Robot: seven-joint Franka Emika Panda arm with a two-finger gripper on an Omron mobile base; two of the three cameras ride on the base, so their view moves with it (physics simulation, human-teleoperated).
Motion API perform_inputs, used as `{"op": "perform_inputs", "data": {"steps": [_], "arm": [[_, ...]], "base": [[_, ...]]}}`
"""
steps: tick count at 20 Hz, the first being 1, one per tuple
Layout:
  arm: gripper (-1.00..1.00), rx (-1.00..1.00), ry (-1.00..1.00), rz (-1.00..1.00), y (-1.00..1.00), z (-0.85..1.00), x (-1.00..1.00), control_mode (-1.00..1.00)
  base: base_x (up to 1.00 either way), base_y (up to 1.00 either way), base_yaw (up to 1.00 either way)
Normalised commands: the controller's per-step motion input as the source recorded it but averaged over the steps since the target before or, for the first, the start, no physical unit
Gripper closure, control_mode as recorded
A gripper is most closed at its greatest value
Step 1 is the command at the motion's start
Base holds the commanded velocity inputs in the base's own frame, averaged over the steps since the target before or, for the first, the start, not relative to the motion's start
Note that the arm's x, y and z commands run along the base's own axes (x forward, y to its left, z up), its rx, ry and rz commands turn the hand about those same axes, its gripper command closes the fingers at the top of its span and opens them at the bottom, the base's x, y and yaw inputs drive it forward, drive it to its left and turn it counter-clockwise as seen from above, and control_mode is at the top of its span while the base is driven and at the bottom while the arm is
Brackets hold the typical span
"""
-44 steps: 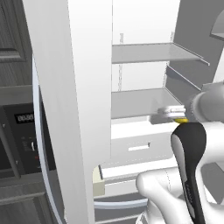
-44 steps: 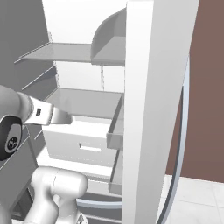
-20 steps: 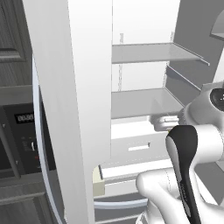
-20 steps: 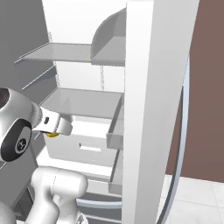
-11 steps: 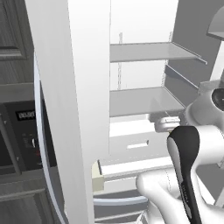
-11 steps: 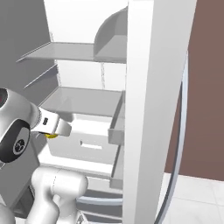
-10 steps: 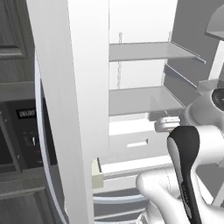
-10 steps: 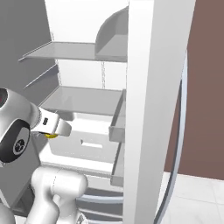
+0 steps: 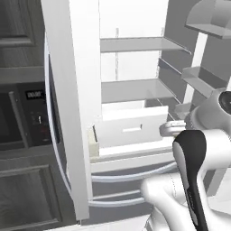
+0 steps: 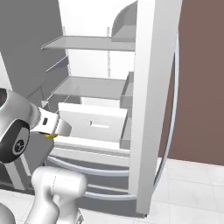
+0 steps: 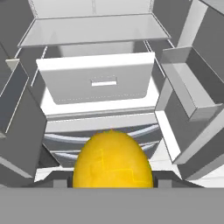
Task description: Retrieve a lemon from the fridge and place it on the cutting board with the fish.
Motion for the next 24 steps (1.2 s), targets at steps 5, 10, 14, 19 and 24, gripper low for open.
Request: {"op": "perform_inputs", "data": {"steps": [5,10,14,19,24], "arm": [[1.00,0.00,0.00,0.00,0.00,0.00,0.00,1.00],[1.00,0.00,0.00,0.00,0.00,0.00,0.00,1.00],[1.00,0.00,0.00,0.00,0.00,0.00,0.00,1.00],[1.00,0.00,0.00,0.00,0.00,0.00,0.00,1.00],[1.00,0.00,0.00,0.00,0.00,0.00,0.00,1.00]], "base": [[-0.73,0.00,0.00],[-0.63,0.00,0.00],[-0.20,0.08,0.14],[-0.13,0.09,0.35],[-0.47,0.02,0.34]]}}
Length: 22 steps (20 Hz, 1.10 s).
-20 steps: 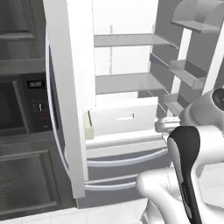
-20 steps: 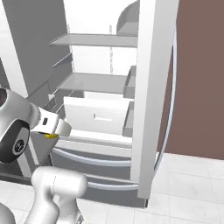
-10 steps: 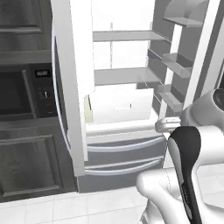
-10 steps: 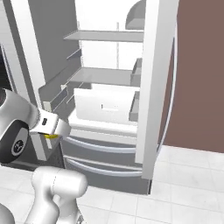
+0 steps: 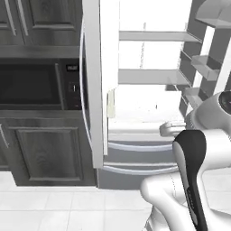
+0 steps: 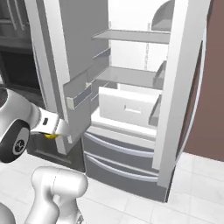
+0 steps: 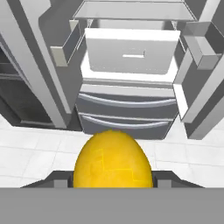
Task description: Retrieve a lemon from the fridge and place it on the cutting board with the fish.
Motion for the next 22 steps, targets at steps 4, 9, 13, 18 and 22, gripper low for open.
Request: {"op": "perform_inputs", "data": {"steps": [4,9,13,18,22], "arm": [[1.00,0.00,0.00,0.00,0.00,0.00,0.00,1.00],[1.00,0.00,0.00,0.00,0.00,0.00,0.00,1.00],[1.00,0.00,0.00,0.00,0.00,0.00,0.00,1.00],[1.00,0.00,0.00,0.00,0.00,0.00,0.00,1.00],[1.00,0.00,0.00,0.00,0.00,0.00,0.00,1.00]], "base": [[-0.76,0.26,0.17],[-0.29,0.59,0.02],[0.01,0.74,0.00],[0.04,0.75,0.00],[0.00,0.86,0.00]]}}
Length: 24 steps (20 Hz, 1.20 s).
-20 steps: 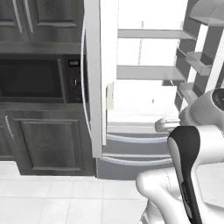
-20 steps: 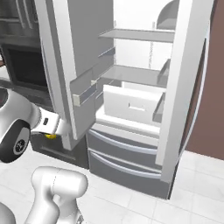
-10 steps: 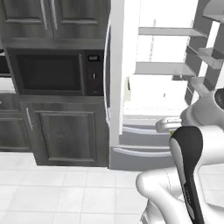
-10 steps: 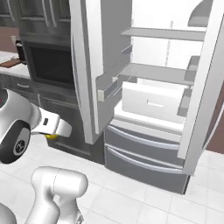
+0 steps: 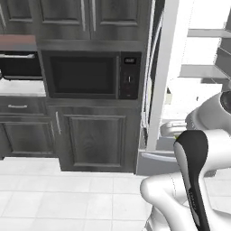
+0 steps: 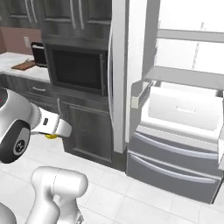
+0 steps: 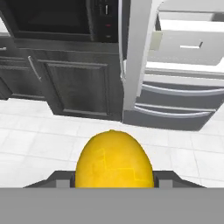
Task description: Retrieve a lemon from the fridge and place it on the cutting board with the fish.
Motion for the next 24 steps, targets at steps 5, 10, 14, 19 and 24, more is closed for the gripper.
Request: {"op": "perform_inputs", "data": {"steps": [5,10,14,19,24], "arm": [[1.00,0.00,0.00,0.00,0.00,0.00,0.00,1.00],[1.00,0.00,0.00,0.00,0.00,0.00,0.00,1.00],[1.00,0.00,0.00,0.00,0.00,0.00,0.00,1.00],[1.00,0.00,0.00,0.00,0.00,0.00,0.00,1.00],[1.00,0.00,0.00,0.00,0.00,0.00,0.00,1.00]], "base": [[0.07,0.96,0.00],[0.36,1.00,0.00],[0.44,0.99,0.00],[0.71,0.93,0.00],[0.76,0.84,0.00]]}}
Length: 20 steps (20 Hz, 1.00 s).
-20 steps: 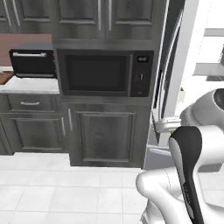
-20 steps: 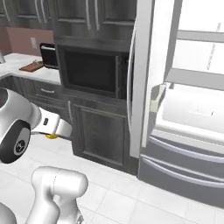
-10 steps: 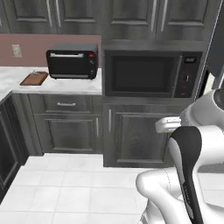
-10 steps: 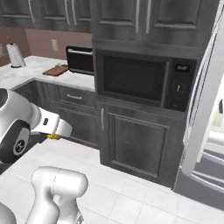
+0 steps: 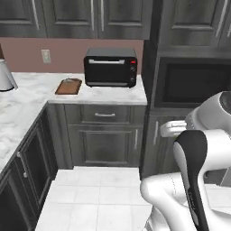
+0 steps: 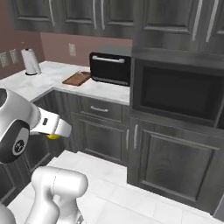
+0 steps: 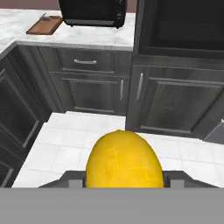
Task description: Retrieve a lemon from the fridge and place it on the cutting board with the fish.
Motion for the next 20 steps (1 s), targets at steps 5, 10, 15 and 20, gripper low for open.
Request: {"op": "perform_inputs", "data": {"steps": [5,10,15,20], "arm": [[1.00,0.00,0.00,0.00,0.00,0.00,0.00,1.00],[1.00,0.00,0.00,0.00,0.00,0.00,0.00,1.00],[1.00,0.00,0.00,0.00,0.00,0.00,0.00,1.00],[1.00,0.00,0.00,0.00,0.00,0.00,0.00,1.00]], "base": [[0.78,0.69,0.00],[0.76,0.45,0.00],[0.86,0.21,0.00],[0.77,0.13,0.00]]}}
